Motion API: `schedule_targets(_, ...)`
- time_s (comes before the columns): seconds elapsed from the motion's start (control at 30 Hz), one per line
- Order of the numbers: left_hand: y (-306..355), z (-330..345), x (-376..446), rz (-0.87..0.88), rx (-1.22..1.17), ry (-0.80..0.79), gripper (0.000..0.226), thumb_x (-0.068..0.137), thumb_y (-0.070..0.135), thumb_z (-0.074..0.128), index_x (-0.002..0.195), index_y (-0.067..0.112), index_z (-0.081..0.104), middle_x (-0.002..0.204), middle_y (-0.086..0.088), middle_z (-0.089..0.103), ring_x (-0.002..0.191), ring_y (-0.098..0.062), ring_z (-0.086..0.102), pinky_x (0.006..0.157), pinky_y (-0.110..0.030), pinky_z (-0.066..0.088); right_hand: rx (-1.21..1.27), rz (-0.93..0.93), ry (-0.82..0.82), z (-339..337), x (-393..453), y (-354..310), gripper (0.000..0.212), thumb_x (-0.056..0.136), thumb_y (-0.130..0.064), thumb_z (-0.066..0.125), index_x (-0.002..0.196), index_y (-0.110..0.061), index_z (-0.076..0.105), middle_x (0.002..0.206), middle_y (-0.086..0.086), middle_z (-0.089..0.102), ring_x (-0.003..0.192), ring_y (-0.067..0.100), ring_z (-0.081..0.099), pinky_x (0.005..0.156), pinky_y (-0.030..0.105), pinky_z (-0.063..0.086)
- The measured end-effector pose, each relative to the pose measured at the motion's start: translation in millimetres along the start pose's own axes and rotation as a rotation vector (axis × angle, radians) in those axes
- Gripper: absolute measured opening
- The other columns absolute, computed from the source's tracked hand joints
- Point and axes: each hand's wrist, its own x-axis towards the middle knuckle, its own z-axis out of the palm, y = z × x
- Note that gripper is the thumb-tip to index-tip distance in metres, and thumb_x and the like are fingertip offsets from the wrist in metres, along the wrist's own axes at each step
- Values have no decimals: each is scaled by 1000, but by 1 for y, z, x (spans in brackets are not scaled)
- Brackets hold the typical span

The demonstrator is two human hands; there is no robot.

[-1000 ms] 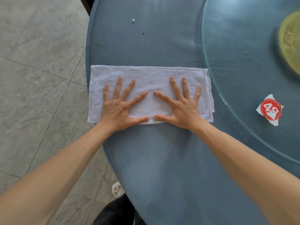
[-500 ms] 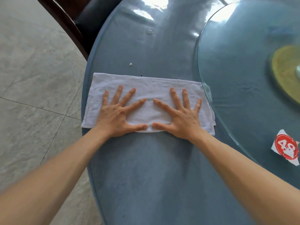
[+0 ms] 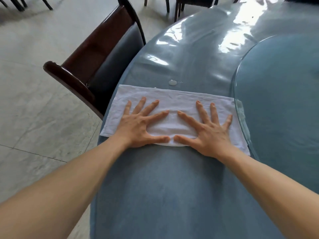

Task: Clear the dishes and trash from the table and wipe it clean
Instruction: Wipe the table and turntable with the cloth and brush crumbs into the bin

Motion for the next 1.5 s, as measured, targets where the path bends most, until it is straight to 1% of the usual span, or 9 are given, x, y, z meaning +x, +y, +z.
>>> schedule_targets(0.17,-27,-12,51,55,22,-32,93,63,104,27,146,71,-1,166,25,-12,154,-15,-20,121,-60,-10,25,54,-10,-10,42,-2,84,64,-108,15,138,-81,-13,168,-17,-27,155,29,-28,110,81,-11)
schedule_targets(0.3,-50,-24,99,126,41,-42,92,64,103,29,146,71,0,165,25,-13,154,-14,-20,121,-58,-12,57,136,-2,-17,78,-5,83,64,-108,19,137,-83,-12,168,-18,-25,155,28,-27,111,80,-11)
schedule_targets(0.47,-72,-39,154,225,30,-71,91,66,101,34,146,71,3,166,26,-11,154,-13,-20,121,-57,-14,84,264,-21,-27,111,-12,83,63,-107,20,136,-83,-12,168,-19,-26,155,26,-28,112,79,-13)
schedule_targets(0.6,-88,-49,190,276,24,-79,93,65,102,33,148,69,6,166,25,-10,154,-12,-21,120,-56,-17,80,299,-27,-39,142,-12,84,61,-108,21,135,-84,-12,168,-19,-25,155,26,-28,112,79,-12)
schedule_targets(0.73,-102,-56,227,326,15,-74,91,66,102,33,147,70,7,167,25,-8,154,-11,-19,121,-55,-18,98,343,-22,-44,168,-10,86,61,-107,24,137,-83,-10,168,-19,-24,155,25,-29,111,78,-14)
schedule_targets(0.9,-111,-63,271,372,27,-83,93,64,104,29,147,70,6,166,25,-8,155,-13,-19,121,-55,-17,92,377,-5,-51,201,0,86,61,-108,20,137,-83,-11,168,-20,-23,156,25,-26,111,80,-11)
schedule_targets(1.13,-120,-72,341,449,36,-99,91,62,106,28,144,74,4,165,28,-9,154,-10,-20,121,-56,-18,106,455,22,-58,247,17,86,59,-109,17,135,-84,-12,169,-19,-22,156,26,-26,110,81,-11)
schedule_targets(1.27,-120,-81,394,507,31,-98,90,61,106,27,143,75,5,165,29,-9,154,-10,-18,122,-56,-14,111,520,49,-66,281,33,83,61,-108,20,135,-85,-11,169,-19,-21,156,27,-26,109,81,-13)
schedule_targets(1.5,-122,-90,476,573,-11,-121,90,60,106,30,142,75,9,165,29,-4,156,-10,-12,123,-55,-10,137,611,31,-79,338,57,85,64,-108,24,136,-83,-12,168,-19,-24,155,26,-28,109,81,-14)
